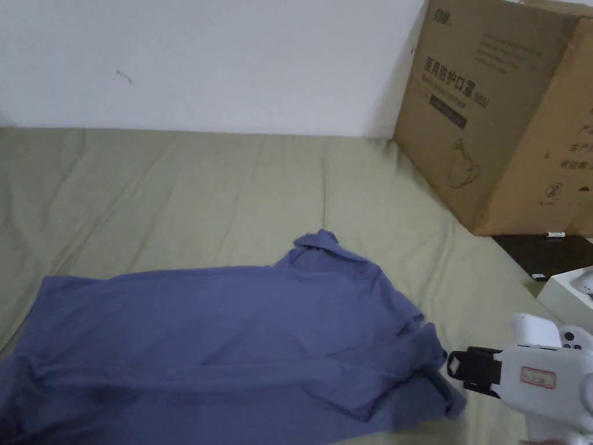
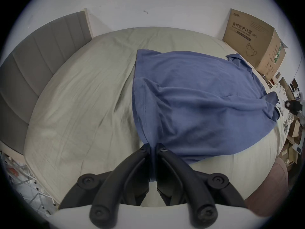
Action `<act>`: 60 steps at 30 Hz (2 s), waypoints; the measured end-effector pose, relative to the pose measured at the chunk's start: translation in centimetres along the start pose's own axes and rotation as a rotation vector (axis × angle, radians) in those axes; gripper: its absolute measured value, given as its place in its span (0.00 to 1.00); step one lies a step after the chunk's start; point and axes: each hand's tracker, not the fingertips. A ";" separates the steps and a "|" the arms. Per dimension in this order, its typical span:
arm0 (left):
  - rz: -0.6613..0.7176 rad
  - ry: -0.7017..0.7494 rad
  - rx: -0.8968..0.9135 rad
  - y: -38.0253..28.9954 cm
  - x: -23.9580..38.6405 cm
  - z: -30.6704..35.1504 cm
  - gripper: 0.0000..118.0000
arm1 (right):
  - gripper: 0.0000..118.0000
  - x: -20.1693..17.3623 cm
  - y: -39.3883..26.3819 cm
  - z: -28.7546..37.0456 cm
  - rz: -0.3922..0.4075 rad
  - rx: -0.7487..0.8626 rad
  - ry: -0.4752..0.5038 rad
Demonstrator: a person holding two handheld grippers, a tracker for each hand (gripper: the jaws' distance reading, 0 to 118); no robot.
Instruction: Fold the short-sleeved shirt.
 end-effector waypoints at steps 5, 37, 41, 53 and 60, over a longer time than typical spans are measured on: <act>0.139 -0.058 -0.028 -0.1 -1.7 0.0 0.05 | 1.00 -0.3 -0.4 -5.0 0.130 -0.156 -0.088; 0.436 -0.271 -0.210 -8.4 -6.6 5.5 0.89 | 0.86 1.6 -8.0 5.5 0.107 -0.310 -0.074; 0.376 -0.233 -0.035 -6.7 -6.3 9.4 0.97 | 1.00 -0.6 -7.6 8.3 0.268 -0.175 -0.109; 0.131 -0.157 0.342 -1.0 0.5 16.1 0.00 | 0.00 -12.2 -5.7 15.4 0.184 0.217 0.253; 0.155 -0.179 0.056 10.6 -5.8 1.2 0.02 | 0.00 -13.2 -4.3 12.0 0.257 0.075 0.226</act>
